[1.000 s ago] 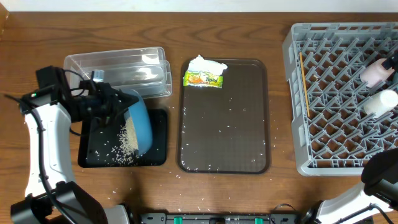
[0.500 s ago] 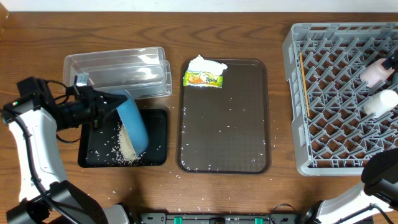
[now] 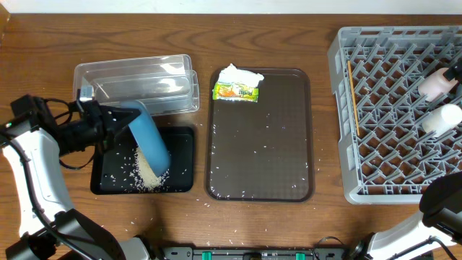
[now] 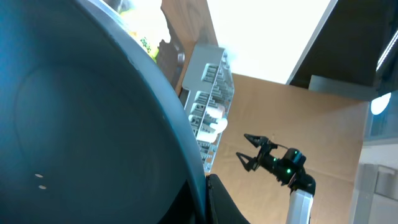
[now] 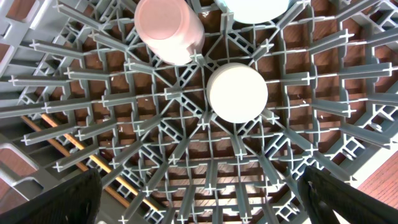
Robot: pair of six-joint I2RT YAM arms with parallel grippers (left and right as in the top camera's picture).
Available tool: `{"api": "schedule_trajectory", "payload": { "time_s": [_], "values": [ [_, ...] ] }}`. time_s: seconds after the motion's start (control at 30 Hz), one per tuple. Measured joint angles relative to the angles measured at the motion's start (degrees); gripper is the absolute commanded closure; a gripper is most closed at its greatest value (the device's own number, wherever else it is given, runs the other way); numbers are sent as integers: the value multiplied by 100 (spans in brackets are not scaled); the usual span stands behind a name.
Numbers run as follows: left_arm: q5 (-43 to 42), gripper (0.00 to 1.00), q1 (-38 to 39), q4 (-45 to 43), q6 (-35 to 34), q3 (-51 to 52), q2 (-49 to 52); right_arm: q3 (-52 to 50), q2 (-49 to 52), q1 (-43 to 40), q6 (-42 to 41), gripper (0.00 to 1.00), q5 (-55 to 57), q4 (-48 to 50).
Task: Sort waste into correct bins and load items into the dishwasher rack
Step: 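Tilt the blue plate with the left gripper to pour rice onto black tray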
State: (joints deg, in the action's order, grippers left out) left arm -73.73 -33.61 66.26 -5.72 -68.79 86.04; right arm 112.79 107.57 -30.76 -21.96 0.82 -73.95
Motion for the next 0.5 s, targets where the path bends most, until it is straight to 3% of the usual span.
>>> {"api": "schedule_trajectory", "payload": {
  "time_s": [0.5],
  "values": [
    [-81, 94, -387, 632, 450, 0, 0, 0, 0, 0, 0, 1, 0, 2]
  ]
}}
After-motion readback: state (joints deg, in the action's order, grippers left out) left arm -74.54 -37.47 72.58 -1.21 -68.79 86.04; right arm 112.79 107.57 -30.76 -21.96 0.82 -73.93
